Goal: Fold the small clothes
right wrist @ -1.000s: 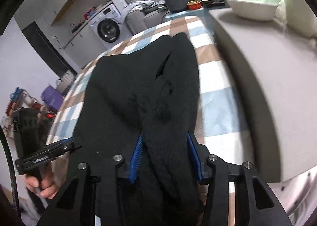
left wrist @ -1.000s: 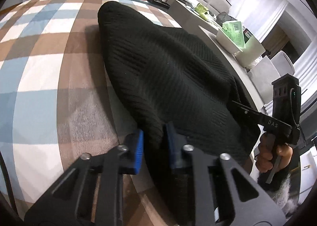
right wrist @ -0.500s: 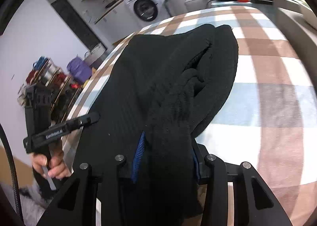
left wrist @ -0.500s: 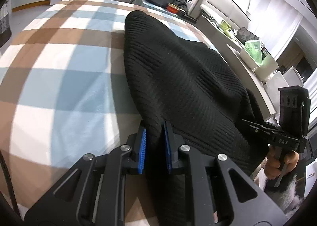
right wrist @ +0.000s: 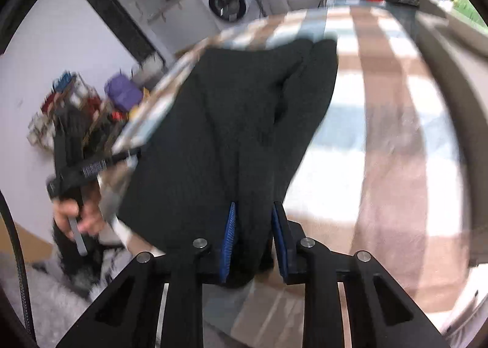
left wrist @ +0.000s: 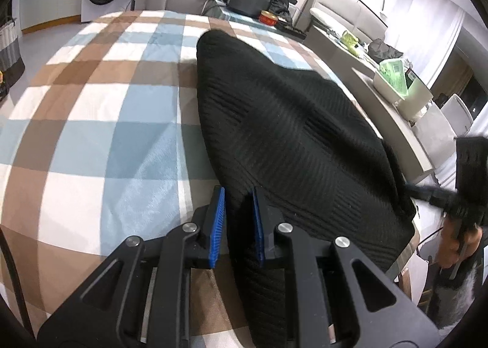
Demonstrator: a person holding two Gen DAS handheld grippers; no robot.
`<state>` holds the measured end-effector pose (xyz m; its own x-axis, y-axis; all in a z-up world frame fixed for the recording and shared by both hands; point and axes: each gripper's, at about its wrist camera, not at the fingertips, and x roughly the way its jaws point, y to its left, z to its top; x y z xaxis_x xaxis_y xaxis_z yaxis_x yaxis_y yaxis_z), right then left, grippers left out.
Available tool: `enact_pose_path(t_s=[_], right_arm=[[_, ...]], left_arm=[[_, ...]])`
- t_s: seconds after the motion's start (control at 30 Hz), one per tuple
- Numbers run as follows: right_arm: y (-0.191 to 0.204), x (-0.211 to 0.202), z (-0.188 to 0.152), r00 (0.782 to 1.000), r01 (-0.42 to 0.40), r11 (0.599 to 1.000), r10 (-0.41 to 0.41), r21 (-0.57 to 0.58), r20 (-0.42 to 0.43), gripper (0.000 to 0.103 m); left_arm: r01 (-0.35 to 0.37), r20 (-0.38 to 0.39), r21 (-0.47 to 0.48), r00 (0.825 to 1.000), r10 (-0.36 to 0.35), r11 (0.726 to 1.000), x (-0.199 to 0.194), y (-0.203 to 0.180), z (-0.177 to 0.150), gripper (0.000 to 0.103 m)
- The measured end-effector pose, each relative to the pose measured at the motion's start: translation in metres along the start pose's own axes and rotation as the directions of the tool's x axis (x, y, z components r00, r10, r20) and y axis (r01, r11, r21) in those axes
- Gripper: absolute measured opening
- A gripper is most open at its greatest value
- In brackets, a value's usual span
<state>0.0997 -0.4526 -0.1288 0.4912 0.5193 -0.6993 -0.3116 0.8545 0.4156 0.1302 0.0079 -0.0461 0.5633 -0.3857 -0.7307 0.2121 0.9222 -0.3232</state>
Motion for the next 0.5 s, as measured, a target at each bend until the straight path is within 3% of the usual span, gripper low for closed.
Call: enact_pose_path(t_s=[0.07, 0.17, 0.27, 0.5], right_arm=[[-0.008, -0.006, 0.02, 0.997, 0.007, 0.999, -0.01, 0.046, 0.076, 0.045], [-0.018, 0.006, 0.051, 0.988, 0.054, 0.995, -0.066, 0.088, 0.139, 0.045], [-0.03, 0.03, 0.077, 0.992, 0.025, 0.992, -0.04, 0.121, 0.124, 0.046], [-0.047, 0.083, 0.119, 0.997, -0.037, 0.985, 0.025, 0.169, 0.074, 0.045]], left_arm=[[-0.002, 0.02, -0.001, 1.0, 0.002, 1.0, -0.005, 0.0, 0.004, 0.014], [-0.001, 0.04, 0.0, 0.999, 0.001, 1.0, -0.008, -0.001, 0.011, 0.018], [-0.014, 0.043, 0.012, 0.999, 0.013, 1.0, -0.007, -0.004, 0.018, 0.032], [0.016, 0.004, 0.0, 1.0, -0.016, 1.0, 0.008, -0.005, 0.028, 0.049]])
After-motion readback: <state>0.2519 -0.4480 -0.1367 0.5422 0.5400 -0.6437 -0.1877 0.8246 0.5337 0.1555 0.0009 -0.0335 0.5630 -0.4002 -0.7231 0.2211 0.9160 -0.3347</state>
